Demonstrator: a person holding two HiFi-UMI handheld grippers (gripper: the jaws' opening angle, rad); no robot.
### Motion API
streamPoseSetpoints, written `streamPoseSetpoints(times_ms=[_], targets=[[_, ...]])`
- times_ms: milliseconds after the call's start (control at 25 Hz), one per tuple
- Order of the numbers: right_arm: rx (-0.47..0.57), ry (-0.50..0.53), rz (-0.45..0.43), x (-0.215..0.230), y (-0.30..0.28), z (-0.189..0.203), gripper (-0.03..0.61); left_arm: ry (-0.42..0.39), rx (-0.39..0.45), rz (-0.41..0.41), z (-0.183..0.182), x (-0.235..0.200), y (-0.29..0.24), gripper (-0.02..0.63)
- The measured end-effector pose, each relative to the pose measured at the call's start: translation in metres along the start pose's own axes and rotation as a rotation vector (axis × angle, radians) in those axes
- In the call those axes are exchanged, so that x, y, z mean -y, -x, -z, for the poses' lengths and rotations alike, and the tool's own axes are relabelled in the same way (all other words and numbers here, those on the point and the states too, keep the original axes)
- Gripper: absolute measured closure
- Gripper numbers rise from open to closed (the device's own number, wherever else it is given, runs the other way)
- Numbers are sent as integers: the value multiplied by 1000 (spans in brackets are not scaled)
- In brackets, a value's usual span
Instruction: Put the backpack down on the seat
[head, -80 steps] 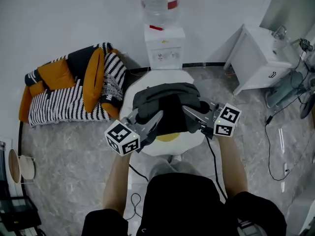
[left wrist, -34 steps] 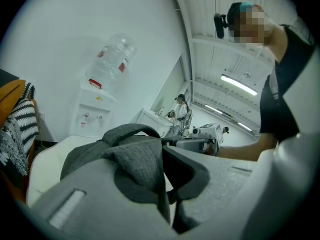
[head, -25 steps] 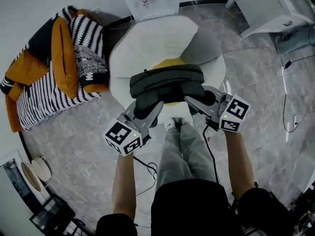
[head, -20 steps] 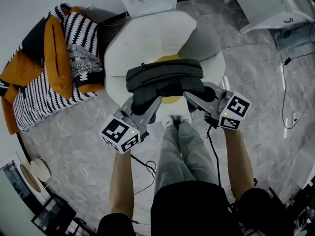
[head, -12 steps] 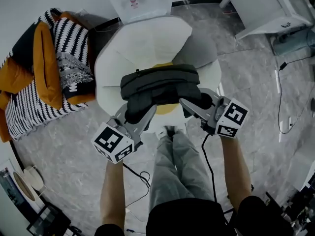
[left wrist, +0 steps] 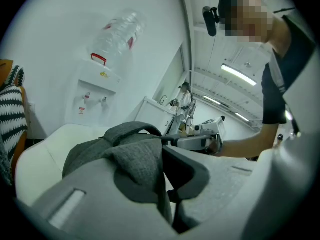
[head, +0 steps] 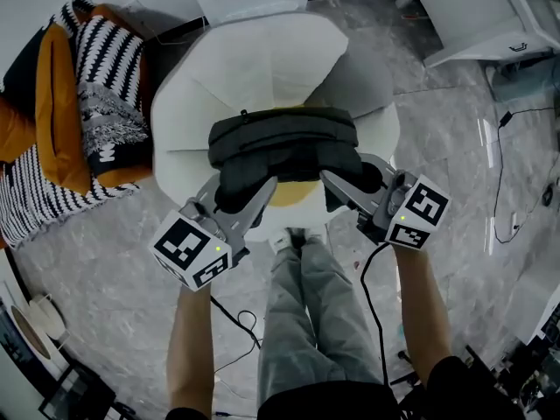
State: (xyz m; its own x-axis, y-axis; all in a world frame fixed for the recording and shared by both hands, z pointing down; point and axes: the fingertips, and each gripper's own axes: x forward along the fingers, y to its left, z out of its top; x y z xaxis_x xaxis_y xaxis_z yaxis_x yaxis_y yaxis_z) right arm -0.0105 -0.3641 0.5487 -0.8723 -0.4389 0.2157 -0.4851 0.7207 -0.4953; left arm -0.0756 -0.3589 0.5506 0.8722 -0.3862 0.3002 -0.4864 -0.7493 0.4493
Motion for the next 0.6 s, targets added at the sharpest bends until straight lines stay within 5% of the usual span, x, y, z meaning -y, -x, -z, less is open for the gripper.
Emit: streamPoseSetpoints(times_ms=[600], targets=[[-58,41,-16,63,-30,44,528,12,-9,-19,45,-57,-36,588]])
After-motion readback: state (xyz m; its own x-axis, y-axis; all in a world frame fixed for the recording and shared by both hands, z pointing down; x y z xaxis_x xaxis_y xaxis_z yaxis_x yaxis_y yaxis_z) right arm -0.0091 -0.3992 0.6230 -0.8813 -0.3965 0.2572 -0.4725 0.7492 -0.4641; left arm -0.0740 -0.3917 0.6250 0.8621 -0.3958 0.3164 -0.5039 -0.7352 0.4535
